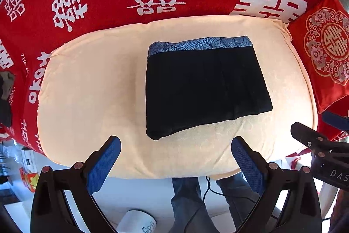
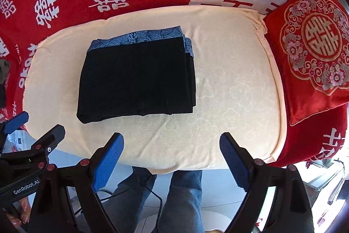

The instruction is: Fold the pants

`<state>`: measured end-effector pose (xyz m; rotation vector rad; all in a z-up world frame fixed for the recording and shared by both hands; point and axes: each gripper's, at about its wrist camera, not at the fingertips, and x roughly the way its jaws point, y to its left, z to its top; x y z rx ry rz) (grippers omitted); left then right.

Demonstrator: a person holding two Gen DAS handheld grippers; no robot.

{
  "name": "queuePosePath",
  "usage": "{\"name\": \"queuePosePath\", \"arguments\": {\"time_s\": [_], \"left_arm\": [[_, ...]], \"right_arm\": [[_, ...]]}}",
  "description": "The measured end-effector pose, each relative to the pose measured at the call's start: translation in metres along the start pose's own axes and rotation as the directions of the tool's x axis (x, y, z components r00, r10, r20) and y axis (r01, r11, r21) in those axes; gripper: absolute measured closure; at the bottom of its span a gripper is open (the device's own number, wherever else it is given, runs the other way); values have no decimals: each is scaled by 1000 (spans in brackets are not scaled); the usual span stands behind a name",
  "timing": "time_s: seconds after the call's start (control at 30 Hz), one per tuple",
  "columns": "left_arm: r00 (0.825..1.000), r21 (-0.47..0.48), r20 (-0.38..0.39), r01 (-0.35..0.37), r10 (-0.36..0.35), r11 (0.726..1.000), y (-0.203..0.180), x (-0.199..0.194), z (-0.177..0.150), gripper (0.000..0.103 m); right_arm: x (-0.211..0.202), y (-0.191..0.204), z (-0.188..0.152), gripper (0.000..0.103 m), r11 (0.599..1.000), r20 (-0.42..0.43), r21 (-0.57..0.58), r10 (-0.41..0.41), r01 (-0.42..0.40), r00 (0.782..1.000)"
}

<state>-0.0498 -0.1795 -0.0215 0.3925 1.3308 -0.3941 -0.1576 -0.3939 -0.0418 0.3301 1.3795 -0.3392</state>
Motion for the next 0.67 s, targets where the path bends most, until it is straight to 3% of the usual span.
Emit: {"name": "queuePosePath", "arguments": {"time_s": [0.47, 0.67], "left_arm": [[1000, -23, -1, 15, -15, 1000, 4, 3, -1, 2], [998, -6, 44, 43, -43, 999, 4, -3, 0, 2]], "right_arm": [[2, 6, -1, 12, 1000, -12, -15, -9, 9, 1000], [4, 4, -1, 12, 1000, -17, -6, -7, 7, 1000]]}}
